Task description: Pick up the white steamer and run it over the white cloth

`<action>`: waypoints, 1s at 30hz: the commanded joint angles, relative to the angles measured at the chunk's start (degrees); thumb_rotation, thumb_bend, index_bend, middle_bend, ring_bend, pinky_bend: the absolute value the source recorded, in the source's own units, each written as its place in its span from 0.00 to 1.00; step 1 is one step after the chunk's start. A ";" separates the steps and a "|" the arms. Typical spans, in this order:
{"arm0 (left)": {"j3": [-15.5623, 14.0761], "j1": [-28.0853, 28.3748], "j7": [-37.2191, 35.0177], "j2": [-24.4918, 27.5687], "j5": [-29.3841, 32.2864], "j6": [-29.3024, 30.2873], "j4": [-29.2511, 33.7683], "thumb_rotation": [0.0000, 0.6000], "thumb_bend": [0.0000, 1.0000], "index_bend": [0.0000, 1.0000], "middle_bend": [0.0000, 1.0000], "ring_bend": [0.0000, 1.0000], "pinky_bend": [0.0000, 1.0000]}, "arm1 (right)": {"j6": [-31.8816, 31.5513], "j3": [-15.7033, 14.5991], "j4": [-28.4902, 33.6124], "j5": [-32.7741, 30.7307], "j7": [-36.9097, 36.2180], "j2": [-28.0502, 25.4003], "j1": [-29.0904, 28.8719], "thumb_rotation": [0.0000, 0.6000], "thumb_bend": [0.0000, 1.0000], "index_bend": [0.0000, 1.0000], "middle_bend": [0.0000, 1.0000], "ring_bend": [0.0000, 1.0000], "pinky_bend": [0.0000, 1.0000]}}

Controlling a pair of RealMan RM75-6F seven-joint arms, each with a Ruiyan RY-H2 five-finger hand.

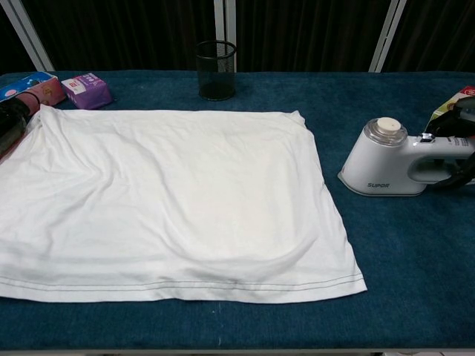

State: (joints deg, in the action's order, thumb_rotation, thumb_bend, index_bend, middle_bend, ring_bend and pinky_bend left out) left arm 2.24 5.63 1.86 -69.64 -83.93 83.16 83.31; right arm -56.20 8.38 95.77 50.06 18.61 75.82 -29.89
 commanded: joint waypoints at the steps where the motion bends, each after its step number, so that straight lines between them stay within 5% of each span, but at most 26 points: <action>1: 0.01 -0.02 -0.12 -0.14 0.08 -0.03 -0.16 1.00 0.00 0.07 0.04 0.00 0.00 | 0.51 -0.17 -0.34 -0.44 -0.70 0.20 -0.06 1.00 0.03 0.57 0.58 0.62 0.12; 14: 0.08 0.12 -0.56 -0.59 0.32 -0.44 -0.92 1.00 0.00 0.07 0.04 0.00 0.00 | 4.79 -0.07 -1.43 -0.54 -5.97 0.55 -0.86 1.00 0.06 0.68 0.66 0.70 0.16; 20: 0.11 0.23 -0.57 -0.73 0.24 -0.48 -0.96 1.00 0.00 0.07 0.04 0.00 0.00 | 6.14 0.24 -3.52 1.80 -9.56 0.92 -0.98 1.00 0.12 0.86 0.78 0.85 0.33; 24: 0.35 0.32 -0.61 -0.91 0.33 -0.36 -1.04 1.00 0.00 0.07 0.04 0.00 0.00 | 7.61 0.38 -4.97 5.55 -12.79 0.76 -1.20 1.00 0.15 0.91 0.80 0.87 0.43; 30: 0.62 0.62 -0.24 -1.25 0.26 -0.30 -1.27 1.00 0.00 0.07 0.04 0.00 0.00 | 9.45 0.67 -7.67 13.62 -19.89 0.48 -1.63 1.00 0.33 0.95 0.83 0.89 0.58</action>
State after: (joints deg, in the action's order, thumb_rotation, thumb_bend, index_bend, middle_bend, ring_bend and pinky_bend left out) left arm 2.85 6.22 1.59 -70.88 -83.67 82.87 82.05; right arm -47.74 8.89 89.46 60.53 1.64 76.50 -31.24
